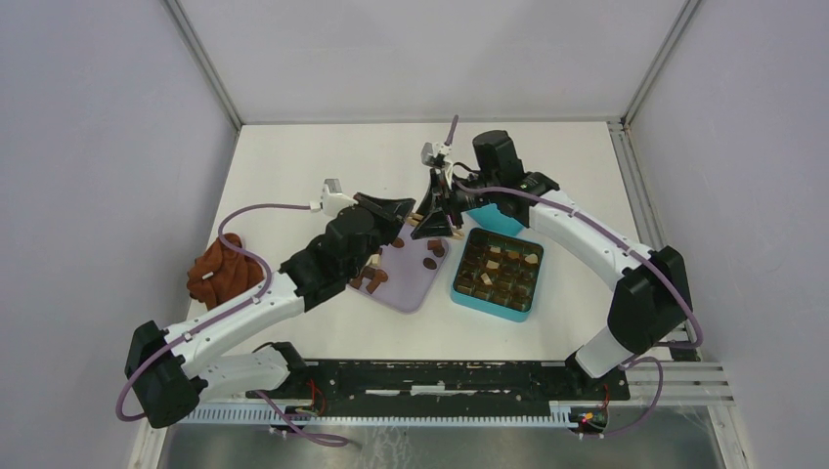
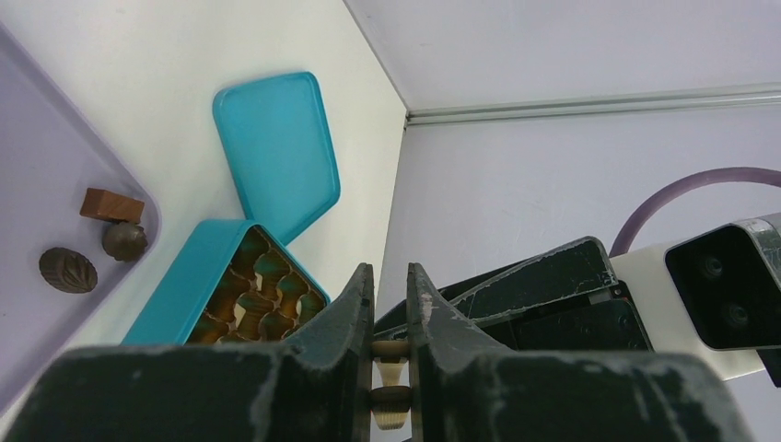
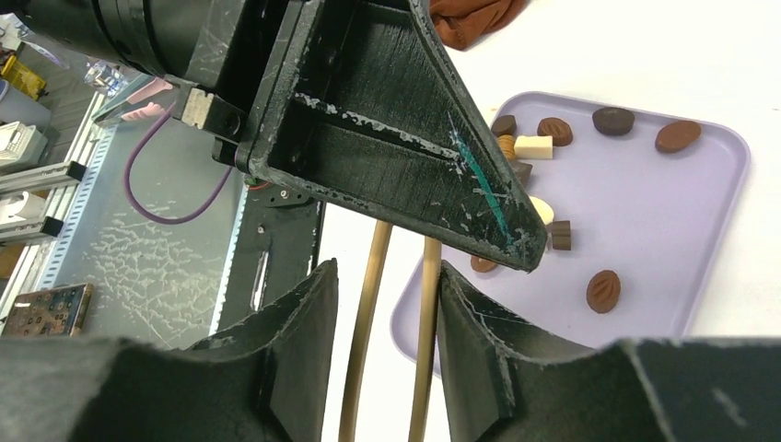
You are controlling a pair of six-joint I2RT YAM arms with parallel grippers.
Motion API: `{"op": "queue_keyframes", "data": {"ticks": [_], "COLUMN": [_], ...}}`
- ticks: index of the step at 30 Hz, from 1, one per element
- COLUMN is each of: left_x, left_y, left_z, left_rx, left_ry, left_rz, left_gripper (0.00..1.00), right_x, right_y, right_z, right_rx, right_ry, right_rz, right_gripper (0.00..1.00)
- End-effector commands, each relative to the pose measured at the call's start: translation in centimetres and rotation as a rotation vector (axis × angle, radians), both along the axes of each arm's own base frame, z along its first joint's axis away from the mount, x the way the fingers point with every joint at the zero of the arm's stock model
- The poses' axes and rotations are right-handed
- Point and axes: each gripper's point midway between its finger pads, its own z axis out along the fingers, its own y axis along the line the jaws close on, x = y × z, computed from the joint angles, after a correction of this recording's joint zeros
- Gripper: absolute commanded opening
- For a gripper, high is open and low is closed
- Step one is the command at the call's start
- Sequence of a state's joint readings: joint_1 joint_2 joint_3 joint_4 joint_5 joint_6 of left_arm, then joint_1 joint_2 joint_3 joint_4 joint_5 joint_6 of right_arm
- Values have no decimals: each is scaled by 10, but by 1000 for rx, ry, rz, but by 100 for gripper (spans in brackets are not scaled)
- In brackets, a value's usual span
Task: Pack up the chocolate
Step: Adjust the clamp.
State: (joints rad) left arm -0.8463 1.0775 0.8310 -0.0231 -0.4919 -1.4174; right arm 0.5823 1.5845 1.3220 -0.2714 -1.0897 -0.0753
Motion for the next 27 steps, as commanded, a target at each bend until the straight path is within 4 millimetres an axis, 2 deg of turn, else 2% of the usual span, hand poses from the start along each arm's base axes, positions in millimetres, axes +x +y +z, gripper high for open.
{"op": "queue_keyframes", "data": {"ticks": [1,8,15,23,25,27], "left_x": [4,7,7,7,7,7], "left_y": [5,4,5,5,5,5], "left_z": [15,15,6,5,6,7], "left_rx": [-90,-92,-73,-71,-72,-73], "left_ry": [-12,-4,26,34,33,32], "left_rz": [44,54,64,65,65,65], "left_gripper": [3,4,5,6,7,8], "right_x": [-1,1,10,5,6,6], "right_y": [-3,-4,-2,6,6,6], "right_z": [20,14,11,11,8,6], "right_rx": [26,-10,-44,-47,-58,-62], "right_ry": [-72,-113,-132,-129,-128,-125], "right_rz": [-11,-29,-66,-49,-56,-58], "right_gripper": [47,51,44,44,41,33]}}
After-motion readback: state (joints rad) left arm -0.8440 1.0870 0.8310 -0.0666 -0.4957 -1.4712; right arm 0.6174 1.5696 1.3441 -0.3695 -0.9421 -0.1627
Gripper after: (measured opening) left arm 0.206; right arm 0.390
